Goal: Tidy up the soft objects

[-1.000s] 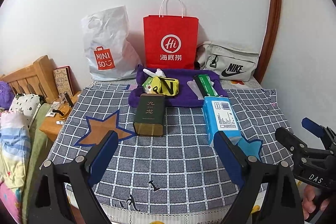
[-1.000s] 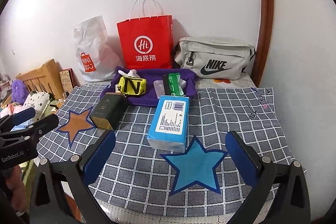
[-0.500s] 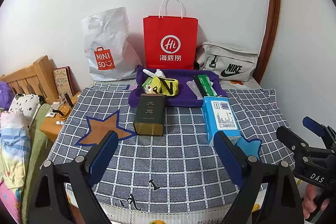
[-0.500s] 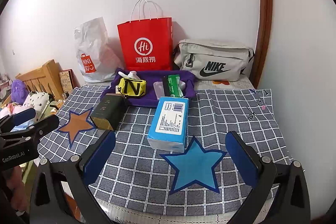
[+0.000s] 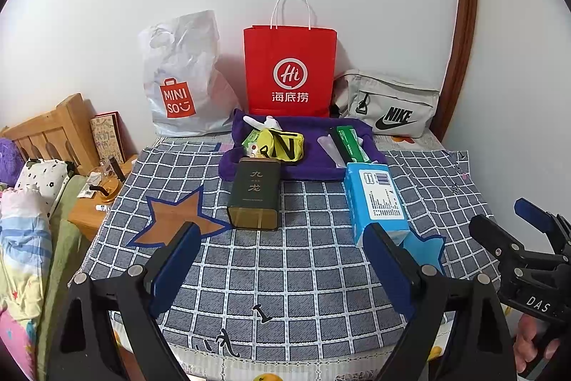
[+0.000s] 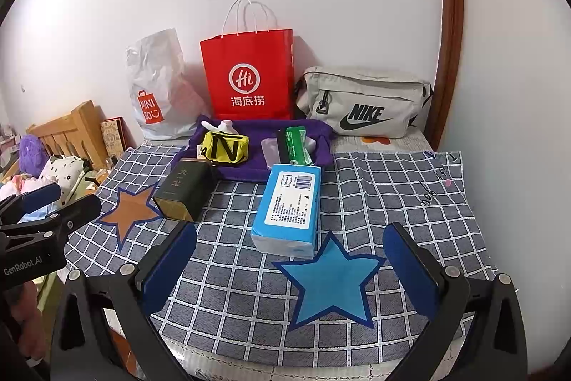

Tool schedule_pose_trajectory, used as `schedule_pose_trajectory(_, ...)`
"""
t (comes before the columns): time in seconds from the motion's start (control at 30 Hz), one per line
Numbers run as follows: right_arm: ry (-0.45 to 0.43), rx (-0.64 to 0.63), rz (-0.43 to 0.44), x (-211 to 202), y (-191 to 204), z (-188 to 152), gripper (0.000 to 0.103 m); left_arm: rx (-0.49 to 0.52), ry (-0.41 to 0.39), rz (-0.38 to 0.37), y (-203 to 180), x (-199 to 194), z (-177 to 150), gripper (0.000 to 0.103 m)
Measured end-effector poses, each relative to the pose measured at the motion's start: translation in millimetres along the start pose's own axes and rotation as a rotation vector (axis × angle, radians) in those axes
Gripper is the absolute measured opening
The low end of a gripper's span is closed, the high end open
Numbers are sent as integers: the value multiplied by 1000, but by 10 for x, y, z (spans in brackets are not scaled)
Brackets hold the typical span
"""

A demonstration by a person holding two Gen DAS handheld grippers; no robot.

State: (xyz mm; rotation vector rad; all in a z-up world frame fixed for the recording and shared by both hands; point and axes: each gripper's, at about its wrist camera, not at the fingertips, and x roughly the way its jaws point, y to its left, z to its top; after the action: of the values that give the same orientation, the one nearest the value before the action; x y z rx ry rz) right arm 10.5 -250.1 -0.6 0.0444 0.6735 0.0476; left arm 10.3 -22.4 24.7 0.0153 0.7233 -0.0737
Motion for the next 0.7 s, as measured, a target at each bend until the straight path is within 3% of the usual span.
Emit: schedule_pose_trajectory(0.7,-3,1,4,-26,-2,-16,103,2,2,4,-19,-9,-11,92)
